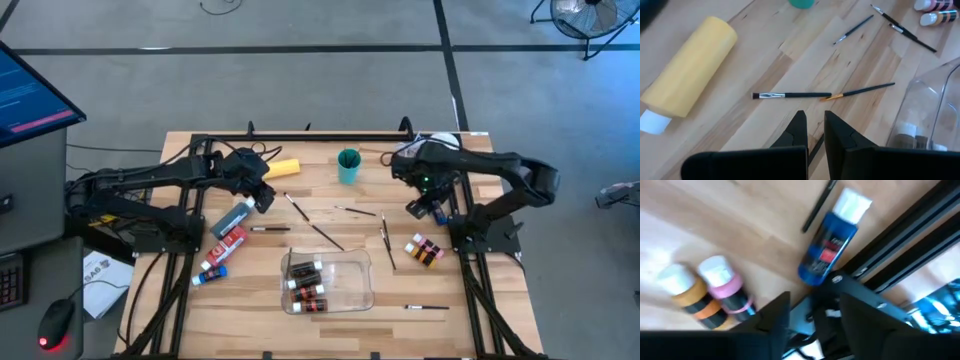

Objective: Pick & Place Paint Supplies
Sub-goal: Put the blue paint bottle into the transparent bin

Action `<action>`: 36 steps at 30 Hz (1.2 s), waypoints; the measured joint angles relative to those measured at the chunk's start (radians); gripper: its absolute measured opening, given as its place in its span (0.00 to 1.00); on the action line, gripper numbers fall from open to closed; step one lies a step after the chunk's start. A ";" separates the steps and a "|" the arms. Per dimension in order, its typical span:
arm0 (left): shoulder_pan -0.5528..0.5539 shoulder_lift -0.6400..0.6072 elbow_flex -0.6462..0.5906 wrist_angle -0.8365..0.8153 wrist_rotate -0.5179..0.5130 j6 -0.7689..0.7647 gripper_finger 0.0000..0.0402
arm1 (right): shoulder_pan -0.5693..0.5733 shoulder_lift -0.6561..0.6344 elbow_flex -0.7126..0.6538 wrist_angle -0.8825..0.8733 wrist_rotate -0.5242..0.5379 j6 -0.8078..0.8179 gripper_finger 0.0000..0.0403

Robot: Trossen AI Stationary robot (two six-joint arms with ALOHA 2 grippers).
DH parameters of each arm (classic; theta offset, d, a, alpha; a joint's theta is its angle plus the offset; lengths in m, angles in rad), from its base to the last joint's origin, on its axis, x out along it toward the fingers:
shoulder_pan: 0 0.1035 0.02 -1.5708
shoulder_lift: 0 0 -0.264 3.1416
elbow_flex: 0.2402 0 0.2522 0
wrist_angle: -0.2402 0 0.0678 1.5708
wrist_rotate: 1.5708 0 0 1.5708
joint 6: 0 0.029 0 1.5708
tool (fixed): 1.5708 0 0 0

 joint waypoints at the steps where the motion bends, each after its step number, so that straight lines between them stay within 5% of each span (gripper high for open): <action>1: 0.000 0.000 0.000 0.000 0.000 -0.004 0.00 | -0.001 0.017 0.000 0.006 0.016 -0.016 0.48; 8: -0.011 0.000 0.000 0.000 0.015 -0.008 0.00 | -0.017 0.090 -0.002 0.070 0.109 -0.043 0.64; 36: -0.016 0.000 0.000 0.012 0.013 0.000 0.00 | -0.115 0.122 -0.169 0.343 0.120 -0.019 0.63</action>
